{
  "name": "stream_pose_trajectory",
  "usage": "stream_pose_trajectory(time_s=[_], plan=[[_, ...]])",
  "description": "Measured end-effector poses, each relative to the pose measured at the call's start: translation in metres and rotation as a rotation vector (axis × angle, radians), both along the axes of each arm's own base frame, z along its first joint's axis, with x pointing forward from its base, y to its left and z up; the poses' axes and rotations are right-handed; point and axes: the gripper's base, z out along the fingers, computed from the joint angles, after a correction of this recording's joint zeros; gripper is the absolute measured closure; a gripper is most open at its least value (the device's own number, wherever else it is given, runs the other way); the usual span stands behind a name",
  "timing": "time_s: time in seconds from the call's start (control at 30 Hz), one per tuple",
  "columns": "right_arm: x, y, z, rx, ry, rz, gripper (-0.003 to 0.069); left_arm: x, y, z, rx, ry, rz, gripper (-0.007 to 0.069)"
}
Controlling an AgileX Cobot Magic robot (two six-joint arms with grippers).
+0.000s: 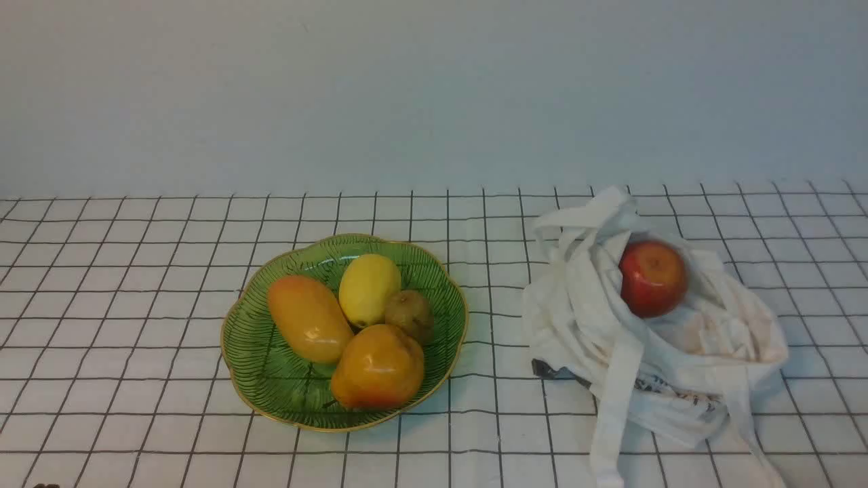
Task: Take the fruit out of the bag on the white checkered tablecloth and place them on the plate.
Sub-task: 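Reach into the cloth bag and grasp a fruit inside it with the right gripper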
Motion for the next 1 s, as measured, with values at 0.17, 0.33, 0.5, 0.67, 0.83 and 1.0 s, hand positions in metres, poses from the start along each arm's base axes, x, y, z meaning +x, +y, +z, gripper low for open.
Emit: stream_pose_trajectory(time_s=[0.17,0.33,0.5,0.67,0.83,1.0], plan=[[0.0,0.0,0.0,0.0,0.0,0.0,0.0673,0.0,0.0,0.0,0.0,0.0,0.0,0.0632],[0.0,0.0,0.0,0.0,0.0,0.0,0.0673,0.0,0.0,0.0,0.0,0.0,0.0,0.0632],[0.0,0.0,0.0,0.0,0.0,0.0,0.0673,0.0,0.0,0.0,0.0,0.0,0.0,0.0632],[0.0,0.0,0.0,0.001,0.0,0.0,0.0673,0.0,0.0,0.0,0.0,0.0,0.0,0.0632],[0.0,0.0,0.0,0.001,0.0,0.0,0.0673,0.0,0.0,0.0,0.0,0.0,0.0,0.0632],[0.0002,0.0003,0.0005,0.011,-0.009,0.001,0.0673,0.0,0.0,0.0,0.0,0.0,0.0,0.0632]])
